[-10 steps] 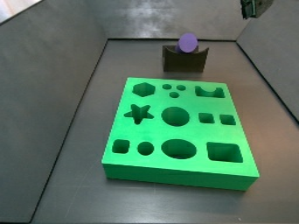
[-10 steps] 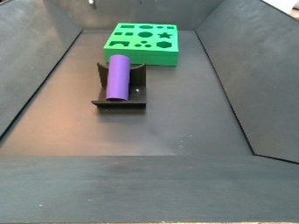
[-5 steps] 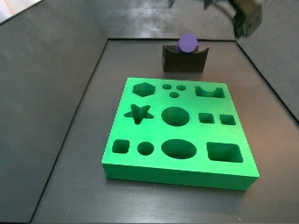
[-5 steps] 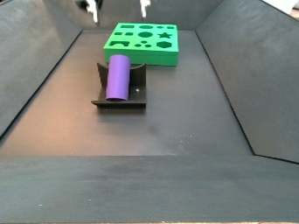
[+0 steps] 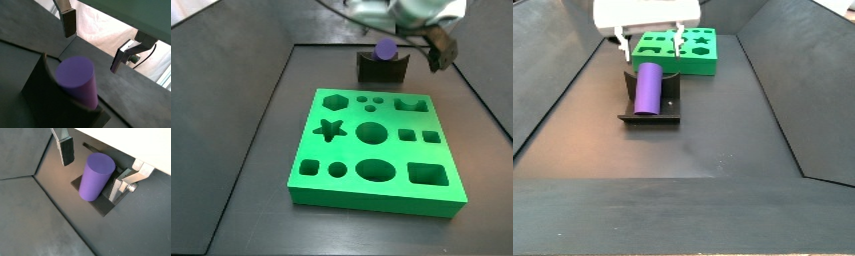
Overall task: Pick up the round object. Move up. Place the round object on the fixture. Regrasp the round object. Move to above the board. Insert the round object.
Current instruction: Regrasp the round object, then move to above the board.
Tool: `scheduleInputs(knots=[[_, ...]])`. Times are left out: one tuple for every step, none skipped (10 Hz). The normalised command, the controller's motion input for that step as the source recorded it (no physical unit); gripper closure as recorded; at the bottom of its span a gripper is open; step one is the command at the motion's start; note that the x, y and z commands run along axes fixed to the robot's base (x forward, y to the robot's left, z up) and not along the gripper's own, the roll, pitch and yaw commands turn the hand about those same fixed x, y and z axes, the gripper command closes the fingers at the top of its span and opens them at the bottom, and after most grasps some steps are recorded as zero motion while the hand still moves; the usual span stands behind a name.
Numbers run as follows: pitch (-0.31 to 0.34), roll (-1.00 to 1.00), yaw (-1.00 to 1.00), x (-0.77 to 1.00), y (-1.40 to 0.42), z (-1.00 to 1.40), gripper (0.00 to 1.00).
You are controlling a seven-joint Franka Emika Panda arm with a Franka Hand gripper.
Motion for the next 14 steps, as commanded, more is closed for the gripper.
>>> scheduleInputs(knots=[[-0.075,0.07,0.01,0.11,0.03,-1.0,0.0],[-0.049,0.07,-0.01,0.12,0.02,-0.89,0.0],[-0.034,0.07,-0.02,0.11,0.01,-0.74,0.0],[-0.02,0.07,-0.01,0.09,0.0,-0.55,0.0],[-0.014,0.07,-0.01,0.08,0.0,-0.46,0.0],[-0.001,0.06,0.0,0.08,0.0,-0.26,0.0],[0.019,0.06,0.0,0.03,-0.01,-0.18,0.0],[0.014,0.06,0.0,0.01,-0.02,-0.17,0.0],[0.014,0.06,0.0,0.01,-0.02,-0.17,0.0],[0.014,0.06,0.0,0.01,-0.02,-0.17,0.0],[0.014,0.06,0.0,0.01,-0.02,-0.17,0.0],[0.0,0.0,0.0,0.0,0.0,0.0,1.0],[-0.213,-0.01,-0.11,0.11,0.07,1.0,1.0],[-0.211,-0.02,-0.12,0.11,0.07,1.0,1.0]])
